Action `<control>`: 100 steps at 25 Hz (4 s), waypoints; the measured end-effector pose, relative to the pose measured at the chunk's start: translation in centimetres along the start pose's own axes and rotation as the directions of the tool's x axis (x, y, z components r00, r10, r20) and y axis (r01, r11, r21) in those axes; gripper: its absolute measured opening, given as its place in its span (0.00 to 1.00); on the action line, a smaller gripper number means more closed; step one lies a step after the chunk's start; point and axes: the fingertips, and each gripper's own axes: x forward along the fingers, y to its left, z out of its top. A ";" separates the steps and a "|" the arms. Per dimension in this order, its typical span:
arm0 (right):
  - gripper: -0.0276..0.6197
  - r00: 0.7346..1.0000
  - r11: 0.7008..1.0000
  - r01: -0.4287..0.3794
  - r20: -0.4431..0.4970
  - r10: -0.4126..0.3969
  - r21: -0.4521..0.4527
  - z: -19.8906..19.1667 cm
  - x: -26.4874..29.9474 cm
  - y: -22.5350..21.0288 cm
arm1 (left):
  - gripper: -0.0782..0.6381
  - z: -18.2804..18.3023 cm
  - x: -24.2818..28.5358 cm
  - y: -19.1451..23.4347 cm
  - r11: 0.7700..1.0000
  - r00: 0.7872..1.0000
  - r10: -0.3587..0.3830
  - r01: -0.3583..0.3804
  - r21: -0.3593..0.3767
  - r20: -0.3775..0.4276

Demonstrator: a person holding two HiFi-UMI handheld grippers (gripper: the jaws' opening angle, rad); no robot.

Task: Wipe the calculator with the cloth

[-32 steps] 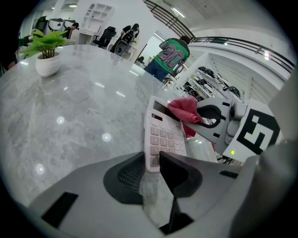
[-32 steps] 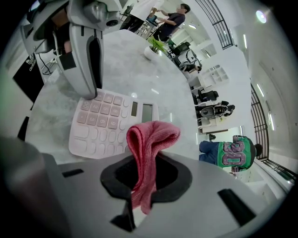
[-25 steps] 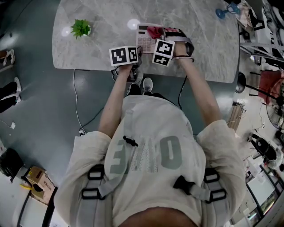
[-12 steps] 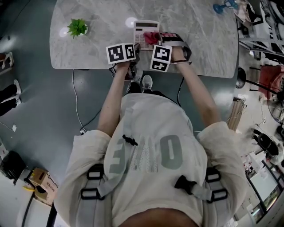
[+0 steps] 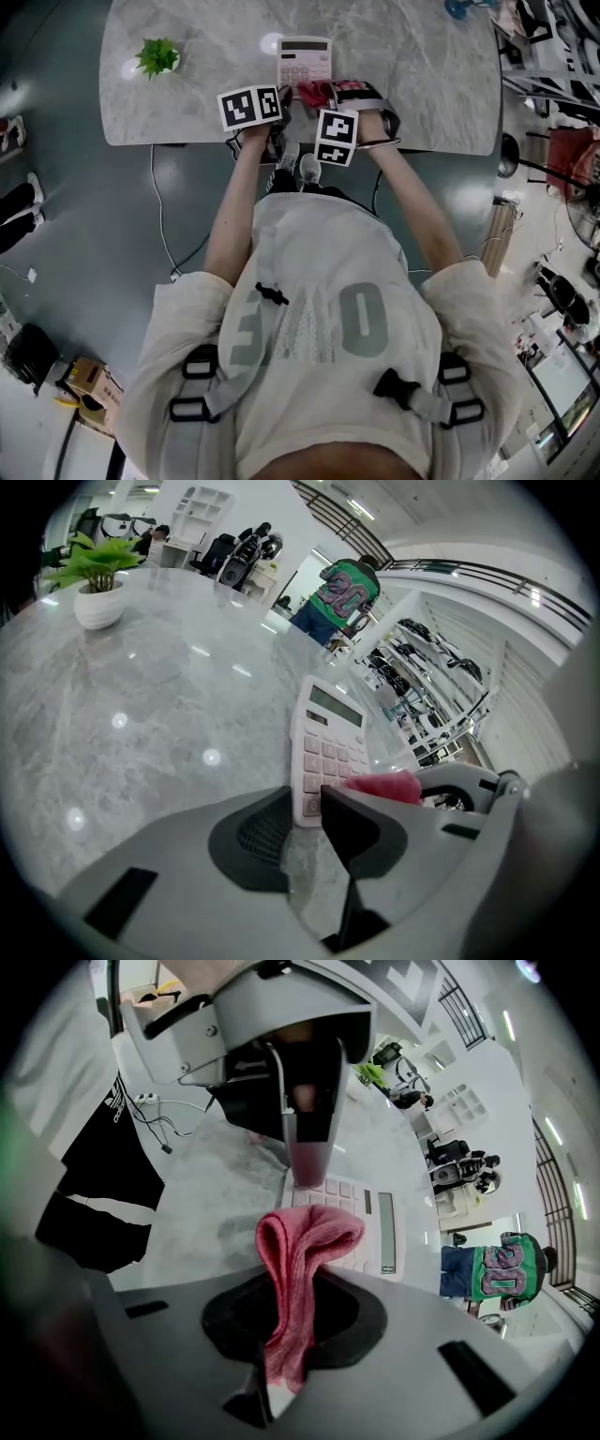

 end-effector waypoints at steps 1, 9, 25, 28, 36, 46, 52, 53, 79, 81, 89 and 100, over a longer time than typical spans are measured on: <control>0.13 1.000 1.000 -0.003 0.001 0.003 0.003 0.1 -0.1 0.3 | 0.26 0.0 0.0 0.0 1.000 1.000 -0.001 0.001 -0.001 0.001; 0.13 1.000 1.000 -0.017 0.007 0.017 0.017 0.2 -0.6 1.7 | 0.26 0.0 -0.1 -0.1 1.000 1.000 -0.002 0.002 -0.007 0.006; 0.13 0.997 0.996 0.061 0.035 -0.063 0.065 0.1 -2.5 -4.1 | 0.27 0.9 -2.0 0.5 0.992 0.994 -0.059 0.069 -0.108 0.092; 0.13 0.992 0.991 0.119 0.041 -0.121 0.062 0.8 -2.9 -8.0 | 0.21 1.6 -3.7 2.4 0.997 0.988 0.053 -0.045 -0.059 0.146; 0.13 0.990 0.990 0.139 0.036 -0.139 0.017 3.8 -0.1 -12.2 | 0.14 0.2 -4.6 6.9 0.986 0.980 0.167 -0.163 -0.039 0.110; 0.13 0.994 0.995 0.102 -0.025 -0.102 0.019 4.8 2.8 -11.6 | 0.13 0.5 -4.4 7.1 0.991 0.988 0.123 -0.117 -0.068 0.096; 0.13 0.996 0.996 0.092 -0.025 -0.091 0.021 4.8 2.9 -11.1 | 0.14 0.5 -4.5 6.9 0.990 0.987 0.130 -0.124 -0.063 0.099; 0.13 0.996 0.996 0.087 -0.025 -0.086 0.021 4.9 3.0 -10.9 | 0.14 0.5 -4.6 6.9 0.990 0.987 0.130 -0.124 -0.063 0.099; 0.13 1.000 1.000 -0.005 0.031 0.006 -0.030 6.6 0.9 -1.6 | 0.14 0.4 -4.5 7.2 0.990 0.986 0.132 -0.127 -0.061 0.100; 0.13 0.999 0.999 -0.015 0.035 0.016 -0.035 6.7 0.6 -0.6 | 0.14 0.4 -4.5 7.2 0.990 0.986 0.132 -0.127 -0.062 0.100; 0.13 0.997 0.998 -0.048 0.057 0.050 -0.030 7.3 0.0 2.4 | 0.14 0.5 -4.4 7.3 0.990 0.986 0.135 -0.130 -0.059 0.102; 0.13 0.996 0.997 -0.060 0.069 0.063 -0.051 7.0 -0.4 2.7 | 0.14 0.8 -4.6 7.2 0.988 0.985 0.141 -0.134 -0.077 0.099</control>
